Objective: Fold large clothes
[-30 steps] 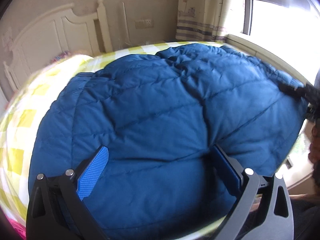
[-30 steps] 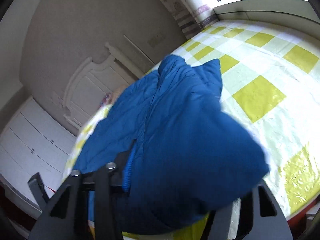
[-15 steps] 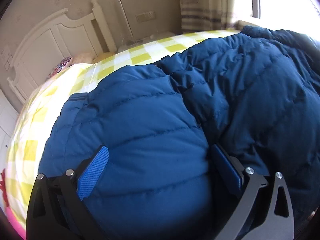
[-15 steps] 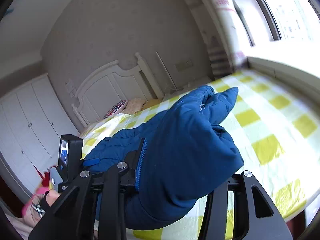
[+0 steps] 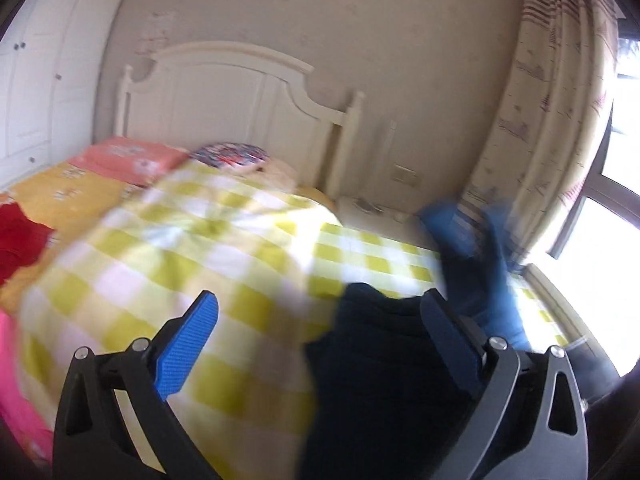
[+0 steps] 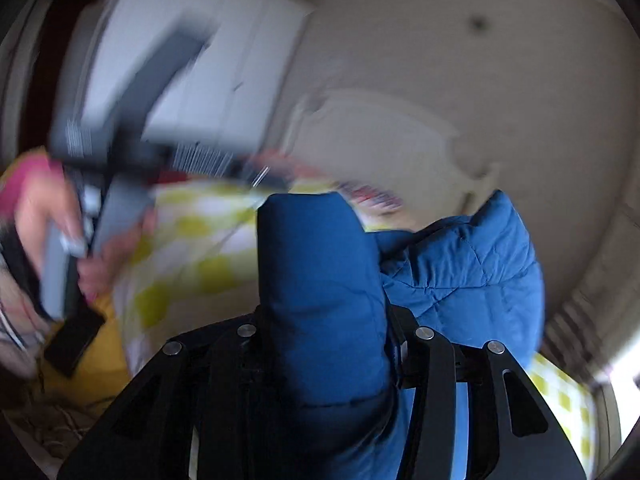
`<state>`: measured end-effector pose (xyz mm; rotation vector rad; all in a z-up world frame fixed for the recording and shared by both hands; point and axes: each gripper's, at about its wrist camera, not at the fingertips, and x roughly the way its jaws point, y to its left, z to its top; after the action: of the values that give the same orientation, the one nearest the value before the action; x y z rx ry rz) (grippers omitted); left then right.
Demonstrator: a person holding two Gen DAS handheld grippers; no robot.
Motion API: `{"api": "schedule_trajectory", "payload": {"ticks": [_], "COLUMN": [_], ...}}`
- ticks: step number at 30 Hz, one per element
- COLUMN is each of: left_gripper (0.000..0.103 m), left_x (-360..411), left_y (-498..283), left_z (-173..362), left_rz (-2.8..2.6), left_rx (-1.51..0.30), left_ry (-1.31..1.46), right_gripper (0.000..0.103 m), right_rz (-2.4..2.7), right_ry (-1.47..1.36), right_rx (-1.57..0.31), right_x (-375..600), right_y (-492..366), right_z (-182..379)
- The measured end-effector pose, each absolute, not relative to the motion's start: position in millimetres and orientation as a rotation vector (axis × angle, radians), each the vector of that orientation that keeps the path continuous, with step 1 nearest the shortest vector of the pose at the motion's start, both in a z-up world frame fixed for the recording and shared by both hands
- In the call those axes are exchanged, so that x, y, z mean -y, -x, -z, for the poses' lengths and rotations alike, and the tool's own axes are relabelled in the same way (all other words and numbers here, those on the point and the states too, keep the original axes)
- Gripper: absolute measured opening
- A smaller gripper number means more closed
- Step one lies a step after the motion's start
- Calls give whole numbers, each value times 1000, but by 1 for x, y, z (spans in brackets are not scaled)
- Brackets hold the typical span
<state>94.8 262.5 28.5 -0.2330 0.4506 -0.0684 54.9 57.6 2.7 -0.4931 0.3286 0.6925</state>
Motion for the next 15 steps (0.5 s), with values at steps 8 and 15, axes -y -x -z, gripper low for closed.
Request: {"api": "schedule_trajectory", "payload": {"ticks": [8,15], "left_gripper": [100,100], "left_x": [-236,-106], "left_y": [-112,-215], "left_z": [-61,-15], "left_rz": [221,419], "left_rx": [-462,-727], "left_ry": [15,-321], "right_gripper": [58,85], "right_rz": [-652,-685], "right_ry": [961,971], "right_rx": [-306,-289], "right_x": [-148,-147], "right_y": [-54,-29], "right_z": [94,94]}}
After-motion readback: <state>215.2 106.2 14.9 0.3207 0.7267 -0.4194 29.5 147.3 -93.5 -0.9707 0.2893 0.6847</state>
